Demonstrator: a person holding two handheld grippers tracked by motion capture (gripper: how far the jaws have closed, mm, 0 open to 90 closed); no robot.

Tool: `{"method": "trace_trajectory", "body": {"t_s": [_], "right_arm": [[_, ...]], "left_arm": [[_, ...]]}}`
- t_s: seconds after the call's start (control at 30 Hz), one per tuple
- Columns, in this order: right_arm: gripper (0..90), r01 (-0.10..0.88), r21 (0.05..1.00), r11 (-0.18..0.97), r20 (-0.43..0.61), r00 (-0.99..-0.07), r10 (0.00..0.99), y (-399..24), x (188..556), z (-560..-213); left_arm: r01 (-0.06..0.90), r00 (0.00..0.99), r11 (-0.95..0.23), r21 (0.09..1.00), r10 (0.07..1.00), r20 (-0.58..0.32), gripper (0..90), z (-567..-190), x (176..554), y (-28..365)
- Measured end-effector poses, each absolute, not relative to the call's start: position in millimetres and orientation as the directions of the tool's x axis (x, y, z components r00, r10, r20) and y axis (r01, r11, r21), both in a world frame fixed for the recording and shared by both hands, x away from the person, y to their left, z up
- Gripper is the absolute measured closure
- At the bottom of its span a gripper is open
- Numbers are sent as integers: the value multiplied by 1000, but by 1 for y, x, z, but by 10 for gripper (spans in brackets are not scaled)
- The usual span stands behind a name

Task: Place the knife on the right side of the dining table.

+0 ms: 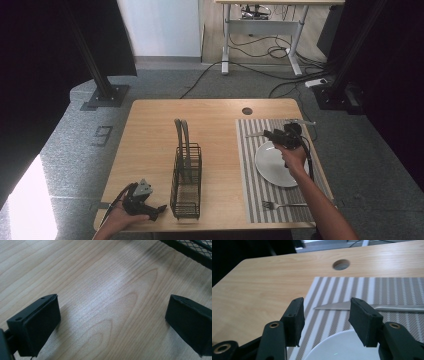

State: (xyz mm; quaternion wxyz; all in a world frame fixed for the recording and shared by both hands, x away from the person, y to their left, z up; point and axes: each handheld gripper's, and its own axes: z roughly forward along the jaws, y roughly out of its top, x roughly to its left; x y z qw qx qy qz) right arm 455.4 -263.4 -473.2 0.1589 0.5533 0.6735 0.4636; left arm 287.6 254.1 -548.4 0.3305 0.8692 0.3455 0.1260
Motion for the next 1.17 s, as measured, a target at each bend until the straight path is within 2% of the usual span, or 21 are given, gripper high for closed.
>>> {"method": "trace_trajectory", "body": {"t_s": [0.27,0.57,0.77,1.17], "right_arm": [[440,597,802,14,307,-433,848,-236,417,-479],[431,620,781,78,332,-518,788,-198,398,-489],[429,643,763,70,369,-522,769,-189,394,-494],[415,628,774,80,352,-532,771,-184,392,-495]], "left_arm": [[519,727,-541,662,686,-9,0,-548,287,254],[518,729,-542,662,684,-10,0,-548,286,254],[516,732,-544,662,681,-10,0,-548,287,254],[513,735,-546,662,678,-10,0,-548,287,254]]}}
